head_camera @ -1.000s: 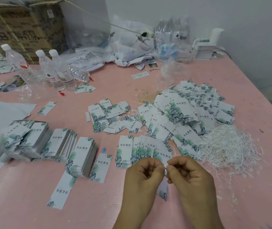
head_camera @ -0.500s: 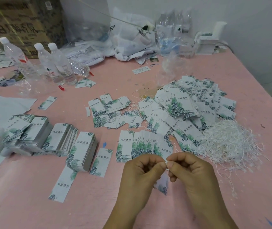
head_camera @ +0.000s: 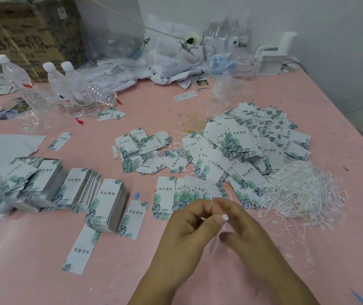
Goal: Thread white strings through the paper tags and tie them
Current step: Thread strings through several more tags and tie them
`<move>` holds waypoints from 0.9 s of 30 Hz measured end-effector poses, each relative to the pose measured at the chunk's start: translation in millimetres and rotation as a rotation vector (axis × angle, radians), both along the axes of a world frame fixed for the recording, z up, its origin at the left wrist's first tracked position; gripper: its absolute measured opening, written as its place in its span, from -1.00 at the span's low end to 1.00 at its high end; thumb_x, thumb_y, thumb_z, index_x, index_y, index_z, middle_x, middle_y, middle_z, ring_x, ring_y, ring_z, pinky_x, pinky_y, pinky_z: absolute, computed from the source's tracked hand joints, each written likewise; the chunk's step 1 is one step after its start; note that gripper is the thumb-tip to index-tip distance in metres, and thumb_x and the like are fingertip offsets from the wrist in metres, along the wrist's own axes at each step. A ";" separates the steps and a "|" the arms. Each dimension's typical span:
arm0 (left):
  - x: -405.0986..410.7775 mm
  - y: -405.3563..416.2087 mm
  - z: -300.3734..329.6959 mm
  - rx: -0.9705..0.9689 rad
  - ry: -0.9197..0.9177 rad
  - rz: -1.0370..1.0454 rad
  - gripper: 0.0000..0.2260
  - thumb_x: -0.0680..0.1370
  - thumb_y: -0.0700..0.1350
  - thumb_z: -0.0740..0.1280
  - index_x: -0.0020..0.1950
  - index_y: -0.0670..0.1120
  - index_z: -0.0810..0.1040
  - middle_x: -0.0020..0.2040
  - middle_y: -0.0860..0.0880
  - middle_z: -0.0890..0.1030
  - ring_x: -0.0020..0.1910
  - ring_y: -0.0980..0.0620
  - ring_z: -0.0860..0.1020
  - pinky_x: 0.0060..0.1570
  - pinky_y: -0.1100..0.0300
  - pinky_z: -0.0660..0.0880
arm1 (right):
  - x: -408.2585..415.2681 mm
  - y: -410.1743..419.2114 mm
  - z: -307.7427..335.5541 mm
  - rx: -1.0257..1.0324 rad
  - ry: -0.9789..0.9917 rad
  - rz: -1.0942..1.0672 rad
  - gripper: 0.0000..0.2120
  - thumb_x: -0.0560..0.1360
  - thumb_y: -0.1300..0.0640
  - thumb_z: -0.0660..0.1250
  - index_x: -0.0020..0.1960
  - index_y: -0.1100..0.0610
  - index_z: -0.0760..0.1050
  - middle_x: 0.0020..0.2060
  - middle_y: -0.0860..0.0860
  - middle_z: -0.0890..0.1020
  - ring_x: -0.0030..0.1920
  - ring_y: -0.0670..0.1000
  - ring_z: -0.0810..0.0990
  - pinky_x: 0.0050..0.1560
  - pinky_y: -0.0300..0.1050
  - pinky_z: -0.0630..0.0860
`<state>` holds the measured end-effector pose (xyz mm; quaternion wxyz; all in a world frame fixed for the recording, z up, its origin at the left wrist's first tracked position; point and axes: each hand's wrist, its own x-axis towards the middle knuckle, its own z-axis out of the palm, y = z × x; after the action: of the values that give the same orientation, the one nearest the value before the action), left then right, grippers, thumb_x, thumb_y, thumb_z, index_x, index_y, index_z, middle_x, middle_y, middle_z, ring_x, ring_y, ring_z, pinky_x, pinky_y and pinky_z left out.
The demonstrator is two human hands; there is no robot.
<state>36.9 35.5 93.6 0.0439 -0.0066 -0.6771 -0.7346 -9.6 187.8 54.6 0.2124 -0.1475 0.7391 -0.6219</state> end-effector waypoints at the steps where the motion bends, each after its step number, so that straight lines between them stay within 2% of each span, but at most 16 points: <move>1: -1.7 -0.4 0.5 0.044 0.000 -0.007 -0.93 0.45 -0.01 0.36 -0.19 0.04 0.59 -0.31 0.12 0.54 -0.31 0.14 0.45 -0.23 0.40 0.39 | 1.0 -0.3 -5.2 0.032 -0.008 0.070 -0.45 0.31 0.04 0.32 0.28 -0.25 0.42 0.27 -0.20 0.55 0.34 -0.16 0.44 0.34 0.00 0.37; 3: -6.4 -0.9 -0.2 0.153 -0.019 -0.013 -0.94 0.44 -0.02 0.38 -0.20 0.02 0.60 -0.29 0.03 0.55 -0.30 0.13 0.46 -0.21 0.35 0.42 | 4.3 -2.4 -13.5 0.058 -0.019 0.142 -0.53 0.34 0.05 0.35 0.24 -0.16 0.47 0.20 -0.13 0.60 0.29 -0.14 0.50 0.29 0.01 0.39; 6: -15.6 -3.1 -2.6 0.343 -0.055 0.008 -0.97 0.40 -0.08 0.44 -0.21 0.00 0.62 -0.22 -0.02 0.58 -0.31 0.11 0.46 -0.27 0.32 0.44 | 9.3 -6.2 -19.9 -0.013 -0.069 0.111 -0.79 0.43 0.09 0.39 0.07 -0.01 0.60 0.04 -0.01 0.69 0.14 -0.02 0.63 0.19 -0.02 0.48; 9: -24.4 -9.0 -9.1 0.601 -0.064 0.100 -0.97 0.41 -0.09 0.46 -0.19 -0.01 0.65 -0.19 -0.01 0.60 -0.28 0.13 0.50 -0.32 0.32 0.46 | 13.6 -5.6 -26.4 -0.100 -0.177 0.052 -0.78 0.45 0.10 0.41 0.06 0.14 0.62 -0.02 0.17 0.70 0.03 0.10 0.66 0.12 0.03 0.54; 11: -29.3 -15.4 -17.9 0.781 -0.095 0.209 -0.94 0.48 -0.10 0.40 -0.18 -0.04 0.64 -0.19 -0.01 0.60 -0.25 0.12 0.52 -0.35 0.31 0.47 | 15.2 -1.5 -32.5 -0.126 -0.233 0.000 -0.75 0.42 0.06 0.43 0.02 0.19 0.60 -0.06 0.31 0.66 -0.07 0.09 0.64 0.01 -0.05 0.53; 13: -31.9 -21.7 -32.8 0.877 -0.159 0.343 -0.92 0.50 -0.13 0.35 -0.16 -0.09 0.61 -0.22 -0.02 0.60 -0.27 0.10 0.53 -0.38 0.30 0.49 | 16.5 0.9 -38.4 -0.237 -0.331 -0.073 -0.87 0.42 0.18 0.46 -0.03 0.16 0.65 -0.12 0.26 0.69 -0.16 0.08 0.66 -0.14 -0.13 0.55; 14: -31.6 -22.5 -42.4 0.880 -0.192 0.395 -0.93 0.49 -0.14 0.35 -0.16 -0.11 0.59 -0.24 -0.04 0.59 -0.30 0.10 0.53 -0.39 0.29 0.49 | 16.4 1.6 -40.0 -0.315 -0.404 -0.121 -0.89 0.40 0.24 0.44 -0.07 0.17 0.66 -0.14 0.26 0.69 -0.22 0.09 0.67 -0.23 -0.13 0.57; 16: -27.0 -16.0 -65.2 0.766 -0.269 0.442 -0.93 0.45 -0.13 0.39 -0.18 -0.12 0.59 -0.29 -0.07 0.56 -0.35 0.08 0.51 -0.40 0.28 0.49 | 15.2 1.5 -40.4 -0.474 -0.552 -0.234 -0.86 0.36 0.29 0.34 -0.13 0.24 0.65 -0.19 0.29 0.68 -0.33 0.10 0.66 -0.40 -0.13 0.56; 19: -13.9 8.4 -92.5 0.556 -0.307 0.433 -0.87 0.35 -0.10 0.52 -0.21 -0.08 0.61 -0.31 -0.10 0.51 -0.36 0.04 0.43 -0.36 0.22 0.39 | 7.8 0.3 -36.2 -0.584 -0.612 -0.362 -0.76 0.34 0.33 0.28 -0.03 0.31 0.60 -0.19 0.30 0.68 -0.36 0.10 0.66 -0.44 -0.15 0.58; 21: -9.0 23.6 -98.8 0.441 -0.303 0.426 -0.81 0.34 -0.03 0.50 -0.18 -0.10 0.60 -0.31 -0.12 0.52 -0.33 0.02 0.40 -0.29 0.16 0.33 | 1.8 -1.6 -32.6 -0.547 -0.570 -0.404 -0.76 0.40 0.36 0.23 0.03 0.33 0.57 -0.18 0.28 0.68 -0.34 0.07 0.67 -0.40 -0.16 0.59; 23: -11.1 31.5 -98.9 0.351 -0.280 0.425 -0.87 0.39 -0.03 0.46 -0.17 -0.08 0.62 -0.31 -0.11 0.53 -0.31 0.02 0.41 -0.25 0.16 0.33 | -6.7 -3.0 -28.6 -0.472 -0.516 -0.431 -0.78 0.51 0.40 0.16 0.03 0.31 0.56 -0.17 0.25 0.70 -0.30 0.05 0.67 -0.36 -0.15 0.58; 25: -17.5 33.9 -99.3 0.261 -0.246 0.415 -0.98 0.47 -0.15 0.42 -0.14 -0.05 0.64 -0.29 -0.08 0.59 -0.30 0.04 0.47 -0.27 0.18 0.41 | -20.8 -3.1 -22.4 -0.418 -0.471 -0.464 -0.79 0.55 0.40 0.15 0.00 0.28 0.56 -0.18 0.21 0.71 -0.30 0.03 0.67 -0.38 -0.17 0.57; 27: -22.2 33.9 -101.9 0.199 -0.238 0.425 -0.85 0.53 -0.28 0.40 -0.10 -0.03 0.67 -0.24 -0.06 0.66 -0.28 0.10 0.55 -0.25 0.27 0.49 | -44.1 -0.1 -13.8 -0.381 -0.420 -0.484 -0.79 0.56 0.37 0.18 -0.05 0.23 0.58 -0.18 0.19 0.70 -0.35 0.01 0.64 -0.45 -0.21 0.54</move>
<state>14.7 69.4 -8.3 0.1178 0.2264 -0.5881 -0.7674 -53.7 187.8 40.8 0.1747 0.1255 0.5641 -0.7972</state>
